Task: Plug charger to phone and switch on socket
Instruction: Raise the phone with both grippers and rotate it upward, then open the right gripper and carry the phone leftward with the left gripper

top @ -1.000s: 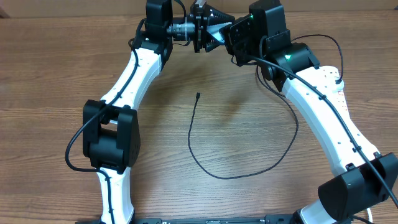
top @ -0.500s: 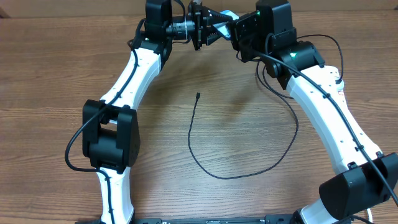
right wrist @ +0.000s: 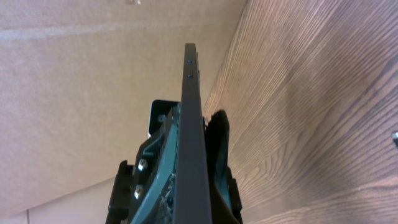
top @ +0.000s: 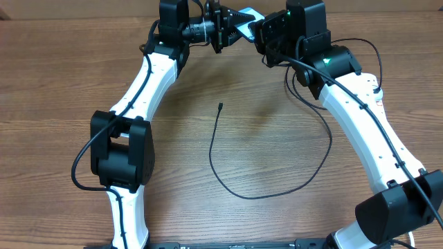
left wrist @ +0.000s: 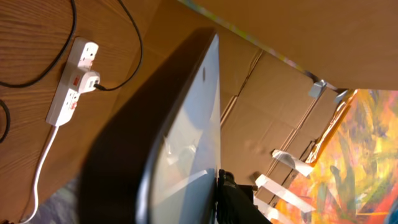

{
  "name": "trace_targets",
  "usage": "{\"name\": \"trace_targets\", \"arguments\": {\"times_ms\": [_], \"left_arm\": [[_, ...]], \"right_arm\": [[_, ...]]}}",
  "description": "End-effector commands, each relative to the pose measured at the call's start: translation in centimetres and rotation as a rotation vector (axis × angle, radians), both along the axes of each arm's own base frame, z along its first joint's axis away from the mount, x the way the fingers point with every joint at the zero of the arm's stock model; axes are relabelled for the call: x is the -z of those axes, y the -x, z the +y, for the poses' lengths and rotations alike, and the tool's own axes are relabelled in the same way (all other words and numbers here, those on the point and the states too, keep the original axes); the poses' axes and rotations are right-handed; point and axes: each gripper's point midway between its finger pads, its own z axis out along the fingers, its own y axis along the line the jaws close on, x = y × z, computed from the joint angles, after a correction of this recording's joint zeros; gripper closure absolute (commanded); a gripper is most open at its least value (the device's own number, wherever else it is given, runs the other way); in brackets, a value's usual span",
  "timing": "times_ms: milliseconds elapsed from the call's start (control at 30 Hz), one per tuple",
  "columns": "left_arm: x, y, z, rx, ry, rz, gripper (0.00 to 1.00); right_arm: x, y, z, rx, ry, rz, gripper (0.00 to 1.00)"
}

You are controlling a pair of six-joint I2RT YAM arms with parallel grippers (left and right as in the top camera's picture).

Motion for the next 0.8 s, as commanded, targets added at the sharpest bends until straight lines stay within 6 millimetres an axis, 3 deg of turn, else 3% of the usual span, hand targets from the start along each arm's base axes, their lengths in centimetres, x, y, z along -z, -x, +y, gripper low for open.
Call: {"name": "trace_targets", "arguments": {"times_ms": [0, 133, 367, 633, 767], "left_arm": [[-0.31, -0.95, 0.62, -0.044, 0.004, 0.010, 0.76], [-0.30, -1.06, 0.63, -0.050, 0.003, 0.009, 0.78], [-0.26, -1.23, 0.68, -0.061, 0.002, 0.011, 0.93], [-0.24, -1.37, 0.75, -0.068, -0.002, 0.003, 0.96], [-0.24, -1.35, 0.74, -0.064, -0.010, -0.026, 0.96]], "right_arm": [[-3.60, 0.46, 0.39, -0.020, -0.064, -0.062, 0.96], [-3.57, 0.56, 0.55, -0.022, -0.072, -0.055, 0.96], [-3.59, 0.69, 0.74, -0.033, -0.077, -0.053, 0.96], [-3.59, 0.71, 0.77, -0.035, -0.077, -0.053, 0.96], [-3.59, 0.71, 0.77, -0.046, -0.061, -0.065, 0.89]]}}
